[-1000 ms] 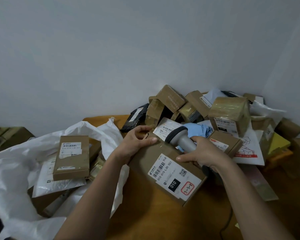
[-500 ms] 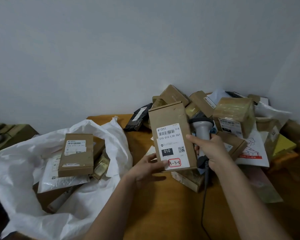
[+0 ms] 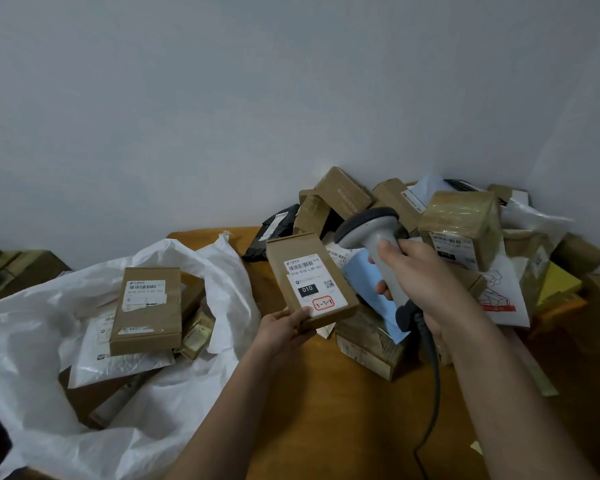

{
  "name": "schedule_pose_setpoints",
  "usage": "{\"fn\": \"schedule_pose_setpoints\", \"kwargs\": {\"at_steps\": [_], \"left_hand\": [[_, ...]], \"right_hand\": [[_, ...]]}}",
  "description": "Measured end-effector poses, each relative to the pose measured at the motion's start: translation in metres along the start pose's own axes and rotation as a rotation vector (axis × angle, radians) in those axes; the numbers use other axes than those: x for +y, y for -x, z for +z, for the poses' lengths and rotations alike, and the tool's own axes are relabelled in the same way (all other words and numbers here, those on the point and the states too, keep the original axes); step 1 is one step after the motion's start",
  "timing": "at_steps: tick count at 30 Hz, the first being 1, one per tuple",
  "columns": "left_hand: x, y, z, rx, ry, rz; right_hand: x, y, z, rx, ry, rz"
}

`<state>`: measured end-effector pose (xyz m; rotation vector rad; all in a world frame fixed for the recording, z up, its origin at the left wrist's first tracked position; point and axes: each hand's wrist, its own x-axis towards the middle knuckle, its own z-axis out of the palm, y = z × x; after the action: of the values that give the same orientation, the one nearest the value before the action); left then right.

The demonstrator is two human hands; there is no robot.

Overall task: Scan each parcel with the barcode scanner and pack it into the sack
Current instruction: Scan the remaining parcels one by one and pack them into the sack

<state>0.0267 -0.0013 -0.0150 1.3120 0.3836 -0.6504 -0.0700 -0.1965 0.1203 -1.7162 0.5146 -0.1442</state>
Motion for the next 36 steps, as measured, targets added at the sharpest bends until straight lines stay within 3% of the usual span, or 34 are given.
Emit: {"fn": "schedule_pose_setpoints", "kwargs": {"at_steps": [16, 28, 30, 32, 34, 36], "left_hand": [[0.004, 0.007, -0.013, 0.142, 0.033, 0.071], [0.063, 0.047, -0.109, 0.995, 0.026, 0.564], [0.067, 0.052, -0.129, 1.177, -0.232, 0.512], [0.063, 0.057, -0.142, 1.219, -0.701, 0.535], [0.055, 0.055, -0.151, 1.026, -1.174, 0.626], [0.049, 0.047, -0.159, 0.751, -1.481, 0.561]], "right_hand": [[-0.034, 0.032, 0.006, -0.073, 0.077, -0.108], [-0.034, 0.025, 0.058, -0.226, 0.064, -0.082], [-0.036, 0.024, 0.067, -0.247, 0.065, -0.088], [-0.037, 0.024, 0.074, -0.259, 0.092, -0.099], [-0.039, 0.023, 0.080, -0.277, 0.112, -0.110], [-0.040, 0.022, 0.084, -0.289, 0.120, -0.108]]}}
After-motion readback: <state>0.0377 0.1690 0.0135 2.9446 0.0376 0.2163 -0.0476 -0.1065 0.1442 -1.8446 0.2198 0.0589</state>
